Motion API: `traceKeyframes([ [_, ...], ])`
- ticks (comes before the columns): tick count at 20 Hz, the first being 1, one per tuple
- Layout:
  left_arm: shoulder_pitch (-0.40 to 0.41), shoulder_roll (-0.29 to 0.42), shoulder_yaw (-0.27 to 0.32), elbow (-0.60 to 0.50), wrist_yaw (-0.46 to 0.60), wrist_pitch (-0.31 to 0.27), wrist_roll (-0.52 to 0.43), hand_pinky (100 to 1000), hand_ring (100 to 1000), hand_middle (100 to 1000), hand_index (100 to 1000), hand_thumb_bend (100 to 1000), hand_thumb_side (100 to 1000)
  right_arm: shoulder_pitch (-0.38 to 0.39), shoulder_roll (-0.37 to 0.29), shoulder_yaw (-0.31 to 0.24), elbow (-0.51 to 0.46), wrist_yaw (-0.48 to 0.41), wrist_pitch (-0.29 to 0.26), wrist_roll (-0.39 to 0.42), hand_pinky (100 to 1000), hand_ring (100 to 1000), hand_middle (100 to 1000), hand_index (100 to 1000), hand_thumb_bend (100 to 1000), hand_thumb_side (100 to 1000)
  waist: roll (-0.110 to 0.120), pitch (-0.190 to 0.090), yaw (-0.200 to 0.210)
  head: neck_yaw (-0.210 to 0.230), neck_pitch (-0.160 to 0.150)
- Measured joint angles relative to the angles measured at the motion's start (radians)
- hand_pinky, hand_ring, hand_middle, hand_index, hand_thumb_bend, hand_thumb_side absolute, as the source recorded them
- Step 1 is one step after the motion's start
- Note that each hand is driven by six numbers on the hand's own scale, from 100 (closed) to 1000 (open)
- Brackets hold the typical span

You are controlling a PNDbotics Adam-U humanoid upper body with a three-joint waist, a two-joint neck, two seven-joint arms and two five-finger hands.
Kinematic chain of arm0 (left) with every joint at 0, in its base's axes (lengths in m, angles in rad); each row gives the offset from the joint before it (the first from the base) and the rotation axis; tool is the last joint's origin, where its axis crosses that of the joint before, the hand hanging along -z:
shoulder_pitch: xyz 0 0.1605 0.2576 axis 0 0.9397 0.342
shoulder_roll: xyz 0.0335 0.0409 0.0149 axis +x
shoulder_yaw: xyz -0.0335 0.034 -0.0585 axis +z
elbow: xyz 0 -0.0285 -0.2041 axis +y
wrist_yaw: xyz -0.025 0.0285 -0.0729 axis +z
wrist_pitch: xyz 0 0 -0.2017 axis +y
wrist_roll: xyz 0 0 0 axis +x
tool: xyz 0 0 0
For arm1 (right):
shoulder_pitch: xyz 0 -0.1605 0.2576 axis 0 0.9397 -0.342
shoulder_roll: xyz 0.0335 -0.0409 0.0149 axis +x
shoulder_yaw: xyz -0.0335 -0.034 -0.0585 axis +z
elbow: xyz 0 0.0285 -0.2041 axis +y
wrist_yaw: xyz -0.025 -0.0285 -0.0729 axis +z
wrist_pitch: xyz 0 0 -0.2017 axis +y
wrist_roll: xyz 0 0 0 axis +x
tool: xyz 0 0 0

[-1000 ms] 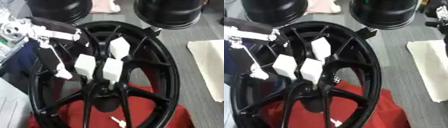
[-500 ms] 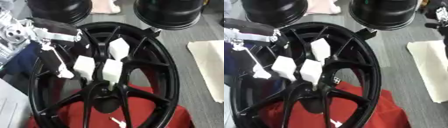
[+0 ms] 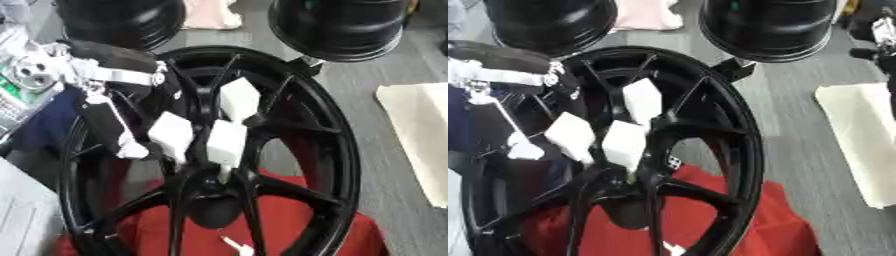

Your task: Pull the pin out of the wheel hub.

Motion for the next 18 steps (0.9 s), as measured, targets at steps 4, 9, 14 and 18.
traceKeyframes([
  [4,0.000,0.000,0.000,-0.003,0.030,0.023,0.012,694,577,430,416,129,100,0.000,0.000,0.000,0.000,0.000,0.000,0.000,767,826,638,688,100,669,0.000,0.000,0.000,-0.001,0.000],
  [9,0.000,0.007,0.017,-0.024,0.073,0.062,0.044,688,564,403,374,159,100,0.000,0.000,0.000,0.000,0.000,-0.002,0.003,768,826,638,689,100,668,-0.002,0.000,-0.001,-0.002,0.000],
  [14,0.000,0.028,0.061,-0.067,0.131,0.100,0.082,679,554,389,360,162,100,0.000,0.000,-0.002,0.000,0.000,-0.004,0.004,769,826,638,689,100,668,-0.003,0.000,-0.001,-0.004,0.000],
  [18,0.004,0.045,0.105,-0.106,0.183,0.133,0.126,674,548,382,345,154,100,0.000,0.000,-0.004,0.000,0.000,-0.004,0.004,769,826,638,689,100,667,-0.004,0.000,-0.001,-0.004,0.000],
])
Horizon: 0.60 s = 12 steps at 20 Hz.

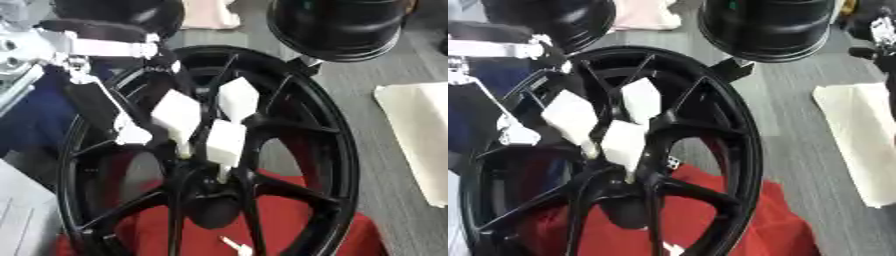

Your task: Pull the pin out of the wheel hub.

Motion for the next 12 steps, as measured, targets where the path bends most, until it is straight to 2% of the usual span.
traceKeyframes([
  [6,0.031,0.036,0.108,-0.024,0.086,0.030,0.089,673,545,373,331,100,100,0.005,0.000,-0.004,0.000,0.000,-0.001,-0.001,770,826,639,690,100,663,-0.004,-0.001,0.014,-0.007,0.001],
  [12,0.138,0.148,0.266,0.031,0.151,0.012,0.189,671,544,371,328,100,100,0.033,-0.001,-0.024,0.000,0.000,-0.011,-0.013,770,826,639,690,100,658,-0.013,-0.003,0.057,-0.036,0.011],
])
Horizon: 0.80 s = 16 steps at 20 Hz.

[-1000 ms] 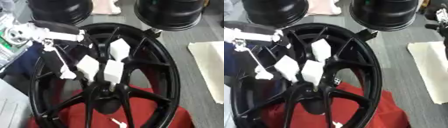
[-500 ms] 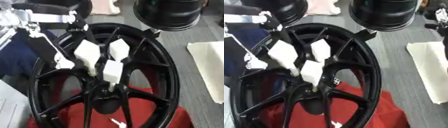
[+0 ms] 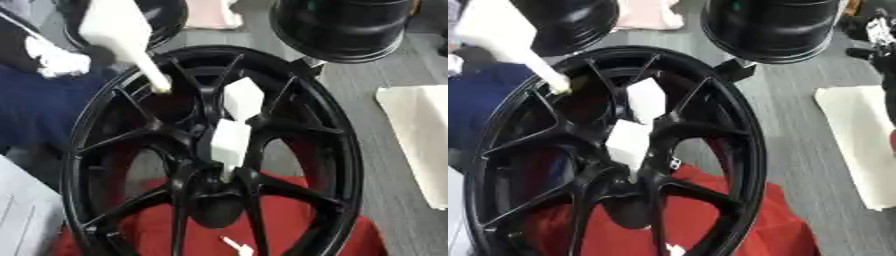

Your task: Pull the pin out of the wheel hub.

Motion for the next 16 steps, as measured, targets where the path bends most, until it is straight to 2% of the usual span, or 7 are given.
traceKeyframes([
  [6,0.158,0.092,0.161,0.120,0.026,-0.005,0.099,669,543,371,332,100,100,0.032,-0.001,-0.040,-0.001,0.001,-0.012,-0.038,770,825,639,690,100,654,-0.023,-0.001,0.070,-0.050,0.013],
  [9,0.237,0.101,0.241,0.195,0.012,0.005,0.149,673,547,376,344,100,100,0.033,-0.001,-0.055,-0.004,0.001,-0.017,-0.056,770,825,639,690,100,652,-0.027,-0.001,0.078,-0.062,0.016],
  [12,0.314,0.092,0.294,0.264,-0.014,0.004,0.197,676,551,385,361,100,100,0.029,-0.001,-0.059,-0.009,0.001,-0.020,-0.062,770,825,639,690,100,650,-0.033,-0.001,0.077,-0.065,0.016],
  [14,0.368,0.074,0.315,0.298,-0.030,-0.004,0.230,699,579,448,437,100,100,0.028,-0.001,-0.060,-0.013,0.001,-0.020,-0.063,770,825,638,690,100,649,-0.037,-0.001,0.070,-0.064,0.016],
  [15,0.396,0.063,0.321,0.312,-0.036,-0.009,0.247,720,602,489,497,164,107,0.028,-0.001,-0.060,-0.013,0.001,-0.020,-0.063,770,825,638,689,100,649,-0.039,-0.001,0.065,-0.061,0.015],
  [16,0.424,0.053,0.326,0.322,-0.037,-0.014,0.264,743,636,534,561,228,191,0.028,-0.001,-0.060,-0.013,0.001,-0.019,-0.064,770,824,638,689,100,649,-0.040,-0.001,0.060,-0.058,0.012],
])
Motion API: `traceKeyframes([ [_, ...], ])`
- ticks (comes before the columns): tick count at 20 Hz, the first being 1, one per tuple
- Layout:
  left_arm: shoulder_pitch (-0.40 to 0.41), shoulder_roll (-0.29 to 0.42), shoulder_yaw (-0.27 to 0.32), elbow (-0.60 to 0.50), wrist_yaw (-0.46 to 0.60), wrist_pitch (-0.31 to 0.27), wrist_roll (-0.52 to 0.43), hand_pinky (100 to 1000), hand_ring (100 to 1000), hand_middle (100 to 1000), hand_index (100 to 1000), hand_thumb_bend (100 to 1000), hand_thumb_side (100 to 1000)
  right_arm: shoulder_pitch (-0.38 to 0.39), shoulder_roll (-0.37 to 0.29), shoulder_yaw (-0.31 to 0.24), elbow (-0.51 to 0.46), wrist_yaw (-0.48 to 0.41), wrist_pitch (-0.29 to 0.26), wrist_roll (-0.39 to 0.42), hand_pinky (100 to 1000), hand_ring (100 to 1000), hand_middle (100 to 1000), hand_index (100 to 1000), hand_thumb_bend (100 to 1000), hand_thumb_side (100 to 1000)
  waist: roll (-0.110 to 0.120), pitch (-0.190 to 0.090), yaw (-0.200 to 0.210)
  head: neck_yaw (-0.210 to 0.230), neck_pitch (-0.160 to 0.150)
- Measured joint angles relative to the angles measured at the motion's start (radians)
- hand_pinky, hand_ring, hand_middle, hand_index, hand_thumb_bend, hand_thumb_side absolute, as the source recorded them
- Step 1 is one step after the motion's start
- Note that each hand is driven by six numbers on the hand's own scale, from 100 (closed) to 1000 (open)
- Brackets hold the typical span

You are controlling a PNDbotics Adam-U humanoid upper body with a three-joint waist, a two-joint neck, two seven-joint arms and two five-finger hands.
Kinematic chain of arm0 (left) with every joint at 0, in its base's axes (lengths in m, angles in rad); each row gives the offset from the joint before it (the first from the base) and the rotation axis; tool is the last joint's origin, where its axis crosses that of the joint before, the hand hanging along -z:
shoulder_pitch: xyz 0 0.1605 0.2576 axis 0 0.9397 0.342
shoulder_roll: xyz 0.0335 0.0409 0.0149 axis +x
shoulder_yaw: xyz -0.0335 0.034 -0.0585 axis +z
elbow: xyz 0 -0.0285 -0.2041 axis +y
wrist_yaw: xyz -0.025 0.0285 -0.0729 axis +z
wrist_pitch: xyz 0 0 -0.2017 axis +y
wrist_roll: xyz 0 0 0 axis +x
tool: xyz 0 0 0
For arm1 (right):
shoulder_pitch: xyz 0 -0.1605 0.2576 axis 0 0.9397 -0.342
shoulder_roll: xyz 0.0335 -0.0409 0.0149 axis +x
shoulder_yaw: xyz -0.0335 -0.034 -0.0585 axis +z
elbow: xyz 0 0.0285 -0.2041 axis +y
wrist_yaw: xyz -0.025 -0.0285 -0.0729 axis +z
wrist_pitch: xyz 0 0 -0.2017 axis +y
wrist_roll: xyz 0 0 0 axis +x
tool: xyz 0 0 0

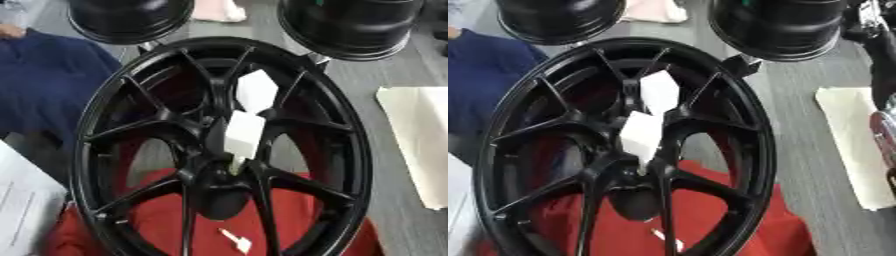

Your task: Pull the pin out of the wheel hub.

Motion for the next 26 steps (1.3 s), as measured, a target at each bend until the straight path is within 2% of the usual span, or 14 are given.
traceKeyframes([
  [1,0.027,-0.009,0.003,0.007,0.001,-0.007,0.017,796,733,649,733,412,408,0.000,0.000,0.000,0.000,0.000,0.000,0.000,770,825,637,689,100,649,-0.001,0.000,-0.004,0.004,-0.004],
  [3,0.081,-0.020,0.006,0.011,0.006,-0.026,0.047,882,872,869,894,595,637,0.000,0.000,0.000,0.000,0.000,0.000,-0.001,770,825,636,689,100,650,-0.003,0.000,-0.013,0.011,-0.011],
  [4,0.107,-0.024,0.006,0.008,0.010,-0.035,0.057,898,893,910,924,684,705,0.000,0.000,0.000,0.000,0.000,0.000,-0.001,770,826,637,690,100,651,-0.004,0.000,-0.016,0.016,-0.015],
  [5,0.135,-0.027,0.006,-0.001,0.011,-0.043,0.061,895,890,913,935,811,758,0.000,0.000,0.000,0.000,0.000,0.000,-0.001,770,825,637,689,100,651,-0.004,0.000,-0.018,0.020,-0.017],
  [6,0.162,-0.028,0.008,-0.012,0.011,-0.049,0.061,893,889,906,930,860,770,0.000,0.000,0.000,0.000,0.000,0.001,-0.001,770,825,636,688,100,652,-0.004,0.000,-0.019,0.023,-0.018],
  [8,0.218,-0.028,0.025,-0.044,0.012,-0.061,0.060,880,874,876,911,794,758,-0.004,0.000,0.001,0.000,0.000,0.002,-0.002,770,825,636,688,100,650,-0.004,0.000,-0.022,0.029,-0.019],
  [9,0.239,-0.028,0.037,-0.061,0.015,-0.064,0.064,873,866,859,894,731,745,-0.009,0.000,0.003,0.000,0.000,0.002,-0.002,770,824,636,688,100,649,-0.004,0.000,-0.023,0.032,-0.019],
  [11,0.261,-0.028,0.056,-0.090,0.024,-0.064,0.081,835,814,782,810,515,707,-0.014,0.000,0.004,0.000,0.000,0.003,-0.001,769,824,636,688,100,647,-0.005,0.000,-0.023,0.034,-0.019],
  [13,0.264,-0.028,0.078,-0.116,0.040,-0.052,0.109,831,808,774,802,500,708,-0.018,0.000,0.006,0.000,0.000,0.003,-0.001,769,824,636,688,100,646,-0.005,0.000,-0.023,0.034,-0.019],
  [14,0.264,-0.029,0.087,-0.129,0.050,-0.042,0.125,795,758,709,720,249,727,-0.018,0.000,0.007,0.000,0.000,0.003,-0.001,769,825,637,689,100,641,-0.005,0.000,-0.023,0.034,-0.019],
  [17,0.245,-0.052,0.120,-0.177,0.080,-0.034,0.175,797,761,712,725,202,735,-0.023,0.000,0.010,-0.001,0.000,0.003,-0.002,769,826,639,690,100,639,-0.015,-0.005,-0.027,0.041,-0.013],
  [20,0.199,-0.126,0.167,-0.263,0.136,-0.073,0.240,799,762,713,732,200,728,-0.037,0.001,0.011,-0.007,0.000,0.002,-0.004,770,827,640,691,100,639,-0.030,-0.007,-0.032,0.050,-0.013],
  [23,0.267,-0.281,0.109,-0.454,0.258,-0.171,0.420,798,753,698,730,199,710,-0.044,0.001,0.015,-0.009,0.001,0.001,-0.006,771,826,641,692,100,639,-0.027,-0.006,-0.038,0.056,-0.013],
  [26,0.289,-0.398,0.038,-0.546,0.306,-0.247,0.546,797,749,693,730,221,700,-0.054,0.002,0.016,-0.013,0.005,0.000,-0.008,770,825,640,691,100,642,-0.033,-0.006,-0.045,0.061,-0.013],
])
